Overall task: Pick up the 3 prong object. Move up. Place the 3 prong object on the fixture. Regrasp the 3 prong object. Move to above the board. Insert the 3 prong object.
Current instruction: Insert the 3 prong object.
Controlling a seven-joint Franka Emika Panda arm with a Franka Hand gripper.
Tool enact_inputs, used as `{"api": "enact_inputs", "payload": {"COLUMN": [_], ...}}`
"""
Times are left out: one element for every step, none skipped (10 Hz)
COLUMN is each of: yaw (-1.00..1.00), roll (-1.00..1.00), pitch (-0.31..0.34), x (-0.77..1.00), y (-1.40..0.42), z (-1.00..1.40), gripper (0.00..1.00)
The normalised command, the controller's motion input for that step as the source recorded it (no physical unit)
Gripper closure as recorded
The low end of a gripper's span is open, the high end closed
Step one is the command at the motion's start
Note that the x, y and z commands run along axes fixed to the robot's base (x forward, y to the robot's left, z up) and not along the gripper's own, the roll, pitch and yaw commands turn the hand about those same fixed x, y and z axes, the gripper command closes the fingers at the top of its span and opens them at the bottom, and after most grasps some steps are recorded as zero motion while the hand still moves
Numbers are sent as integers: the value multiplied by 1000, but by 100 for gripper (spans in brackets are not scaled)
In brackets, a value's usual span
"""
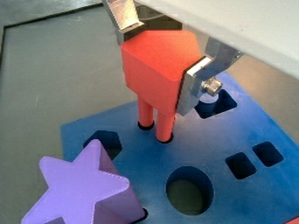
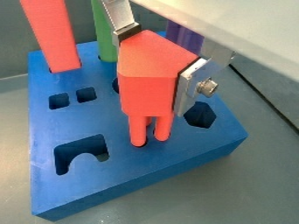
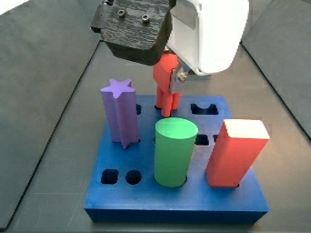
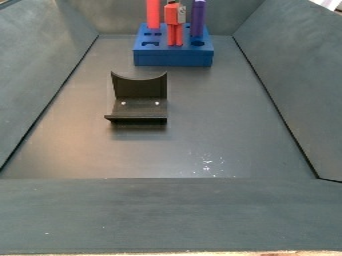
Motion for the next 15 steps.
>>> {"api": "enact_inputs", "payload": {"yaw": [-54,-91,-26,-6,-57,-63,-63,-63,-63,-63,-63,-63,-89,-23,-29], "roll": [137,100,-39,17,4,7,9,7,7,6,7,4,9,0,0], "pitch": [-6,-3,-10,23,0,0,0,0,0,0,0,0,0,0,0], "x": [271,309,120,-403,257,271,274,274,274,271,269,266,226,189,217], "y": [-54,0,0,0,0,0,0,0,0,0,0,0,0,0,0], "z": [-1000,-1000,-89,-897,-1000,-1000,-1000,-1000,-1000,-1000,-1000,-1000,-1000,-1000,-1000], "gripper": [100,100,100,100,100,100,100,100,100,100,100,100,100,100,100]}}
